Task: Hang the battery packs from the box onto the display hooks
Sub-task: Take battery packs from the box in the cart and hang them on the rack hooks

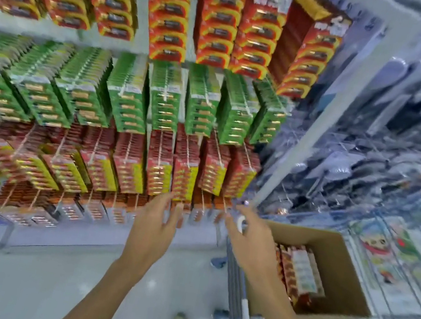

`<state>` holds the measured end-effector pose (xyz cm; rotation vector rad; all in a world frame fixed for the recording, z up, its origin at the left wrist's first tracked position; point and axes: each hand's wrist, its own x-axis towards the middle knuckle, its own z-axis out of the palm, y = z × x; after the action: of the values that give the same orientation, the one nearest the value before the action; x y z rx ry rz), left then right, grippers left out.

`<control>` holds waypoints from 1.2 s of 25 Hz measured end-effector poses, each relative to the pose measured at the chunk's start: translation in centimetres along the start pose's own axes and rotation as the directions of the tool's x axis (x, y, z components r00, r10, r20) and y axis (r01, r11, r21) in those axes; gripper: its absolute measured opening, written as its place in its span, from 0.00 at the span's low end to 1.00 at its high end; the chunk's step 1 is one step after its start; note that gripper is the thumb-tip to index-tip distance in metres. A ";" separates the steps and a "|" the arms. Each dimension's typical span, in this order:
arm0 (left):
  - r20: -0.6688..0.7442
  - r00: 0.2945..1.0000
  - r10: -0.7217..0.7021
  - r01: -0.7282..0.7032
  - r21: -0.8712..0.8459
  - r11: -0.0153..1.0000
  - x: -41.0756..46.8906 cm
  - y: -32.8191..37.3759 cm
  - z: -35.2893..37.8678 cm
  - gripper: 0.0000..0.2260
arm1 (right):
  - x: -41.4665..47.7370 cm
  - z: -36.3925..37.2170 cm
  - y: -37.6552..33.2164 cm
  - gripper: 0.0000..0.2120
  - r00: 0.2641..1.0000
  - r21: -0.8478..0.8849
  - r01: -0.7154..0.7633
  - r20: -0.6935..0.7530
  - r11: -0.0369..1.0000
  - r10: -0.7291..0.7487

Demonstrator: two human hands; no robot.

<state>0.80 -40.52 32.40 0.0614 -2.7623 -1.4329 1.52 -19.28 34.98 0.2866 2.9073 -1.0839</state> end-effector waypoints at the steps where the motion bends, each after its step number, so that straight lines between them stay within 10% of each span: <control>1: 0.024 1.000 0.007 -0.007 -0.003 1.000 -0.8 0.5 1.2 0.19 | -1.0 -0.3 1.2 0.19 1.000 -0.005 -0.028 0.001 1.000 0.028; 15: 0.316 0.949 -0.009 -0.029 0.115 0.993 -4.4 9.2 22.9 0.18 | -1.1 -8.2 23.4 0.22 0.949 -0.094 -0.306 0.044 0.947 0.311; 30: 0.347 0.786 -0.513 0.396 0.354 0.847 -1.9 5.2 43.6 0.20 | 7.9 -4.5 42.5 0.22 0.790 -0.209 -0.386 0.428 0.899 0.439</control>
<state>0.66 -1.84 11.57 0.5279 -3.4845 -1.2578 1.62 16.45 10.23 0.5442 2.3098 -0.7803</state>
